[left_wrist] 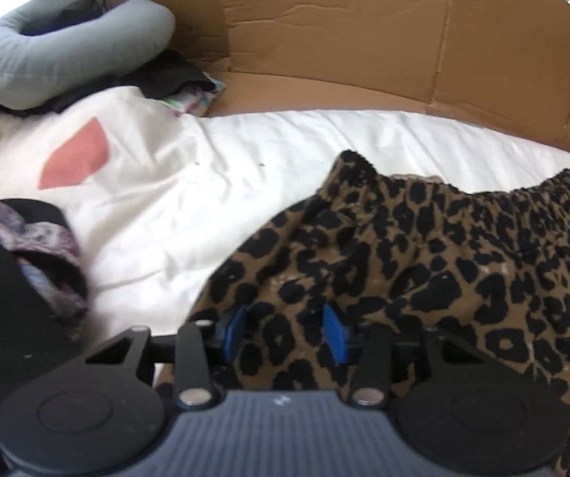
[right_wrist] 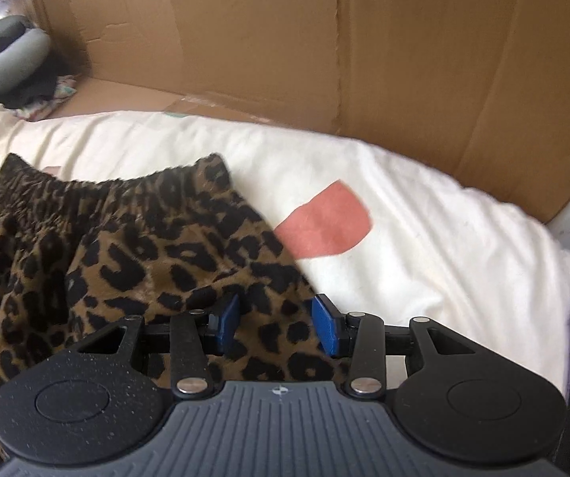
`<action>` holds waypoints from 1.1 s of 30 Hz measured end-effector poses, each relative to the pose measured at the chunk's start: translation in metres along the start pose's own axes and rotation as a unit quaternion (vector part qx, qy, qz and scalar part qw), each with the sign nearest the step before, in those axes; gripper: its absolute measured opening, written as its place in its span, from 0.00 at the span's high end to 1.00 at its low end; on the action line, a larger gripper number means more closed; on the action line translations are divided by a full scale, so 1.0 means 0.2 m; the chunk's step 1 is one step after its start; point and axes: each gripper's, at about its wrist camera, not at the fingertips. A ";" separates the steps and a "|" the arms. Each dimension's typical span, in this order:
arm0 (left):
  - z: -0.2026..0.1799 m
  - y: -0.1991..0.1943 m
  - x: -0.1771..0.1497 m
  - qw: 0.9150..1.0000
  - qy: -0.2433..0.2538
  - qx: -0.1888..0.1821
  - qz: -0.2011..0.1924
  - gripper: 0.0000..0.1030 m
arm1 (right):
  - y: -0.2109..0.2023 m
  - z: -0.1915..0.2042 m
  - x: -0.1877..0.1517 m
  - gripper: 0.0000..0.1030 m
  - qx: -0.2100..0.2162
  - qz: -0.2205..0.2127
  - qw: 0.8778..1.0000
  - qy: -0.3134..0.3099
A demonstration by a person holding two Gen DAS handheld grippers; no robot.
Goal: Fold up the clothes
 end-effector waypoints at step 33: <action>-0.22 0.01 0.14 0.998 0.039 -0.042 -0.039 0.56 | 0.14 0.26 0.14 0.51 0.008 0.005 0.999 -0.034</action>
Point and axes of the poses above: each gripper's, at about its wrist camera, not at the fingertips, and y roughly the way its jaws point, z to its left, x to its top, and after that the axes turned 2 degrees about y, right-handed
